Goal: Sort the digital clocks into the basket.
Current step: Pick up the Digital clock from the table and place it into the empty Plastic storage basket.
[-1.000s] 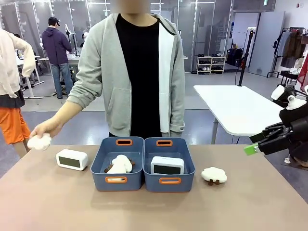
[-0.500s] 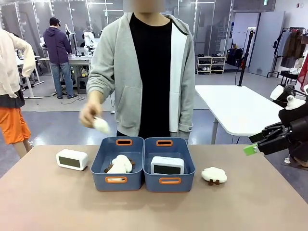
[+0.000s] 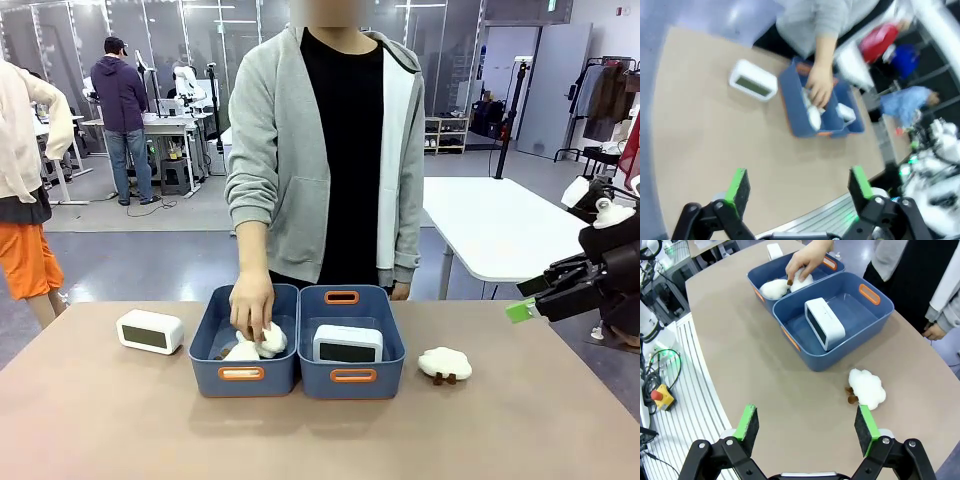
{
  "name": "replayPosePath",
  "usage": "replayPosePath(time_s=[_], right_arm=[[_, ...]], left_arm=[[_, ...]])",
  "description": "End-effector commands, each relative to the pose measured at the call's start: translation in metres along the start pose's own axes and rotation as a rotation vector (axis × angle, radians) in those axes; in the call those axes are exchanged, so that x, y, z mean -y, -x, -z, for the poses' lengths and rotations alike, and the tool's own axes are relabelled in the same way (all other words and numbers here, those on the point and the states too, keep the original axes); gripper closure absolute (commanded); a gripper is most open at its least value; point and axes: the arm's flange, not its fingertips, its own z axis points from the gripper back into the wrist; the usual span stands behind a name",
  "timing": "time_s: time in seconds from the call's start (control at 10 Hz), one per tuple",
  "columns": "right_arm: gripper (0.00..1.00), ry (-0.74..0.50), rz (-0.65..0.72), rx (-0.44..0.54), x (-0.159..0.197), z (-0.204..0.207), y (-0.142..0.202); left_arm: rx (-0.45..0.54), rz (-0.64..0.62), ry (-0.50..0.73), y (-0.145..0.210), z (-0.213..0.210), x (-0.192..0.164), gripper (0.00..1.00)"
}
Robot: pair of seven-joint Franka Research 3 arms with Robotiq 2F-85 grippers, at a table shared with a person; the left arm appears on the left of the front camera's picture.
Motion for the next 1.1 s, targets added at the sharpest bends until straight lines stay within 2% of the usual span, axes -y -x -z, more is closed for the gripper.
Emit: replayPosePath(time_s=[0.0, 0.1, 0.2, 0.3, 0.4, 0.5, 0.6, 0.7, 0.8, 0.9, 1.0], right_arm=[[0.03, 0.003, -0.006, -0.001, 0.0, 0.0, 0.0], [0.03, 0.003, -0.006, -0.001, 0.0, 0.0, 0.0], [0.03, 0.003, -0.006, -0.001, 0.0, 0.0, 0.0], [0.03, 0.003, -0.006, -0.001, 0.0, 0.0, 0.0], [0.03, 0.003, -0.006, -0.001, 0.0, 0.0, 0.0], [0.03, 0.003, -0.006, -0.001, 0.0, 0.0, 0.0], [0.03, 0.003, -0.006, -0.001, 0.0, 0.0, 0.0], [0.03, 0.003, -0.006, -0.001, 0.0, 0.0, 0.0], [0.03, 0.003, -0.006, -0.001, 0.0, 0.0, 0.0], [0.03, 0.003, -0.006, -0.001, 0.0, 0.0, 0.0], [0.03, 0.003, -0.006, -0.001, 0.0, 0.0, 0.0]], left_arm=[[-0.345, 0.432, -0.374, -0.055, 0.049, 0.052, 0.0], [-0.452, 0.533, -0.493, -0.08, 0.073, 0.069, 0.0], [-0.539, 0.635, -0.554, -0.104, 0.098, 0.078, 0.0], [-0.655, 0.947, -0.624, -0.125, 0.136, 0.085, 0.0], [-0.694, 1.182, -0.626, -0.135, 0.163, 0.096, 0.0], [-0.715, 1.331, -0.624, -0.142, 0.183, 0.103, 0.0], [-0.741, 1.391, -0.644, -0.145, 0.194, 0.106, 0.0], [-0.692, 1.356, -0.619, -0.148, 0.194, 0.108, 0.0], [-0.669, 0.859, -0.513, -0.134, 0.204, 0.109, 0.0], [-0.669, 0.859, -0.513, -0.134, 0.204, 0.109, 0.0], [-0.742, 1.019, -0.549, -0.142, 0.21, 0.11, 0.0]])
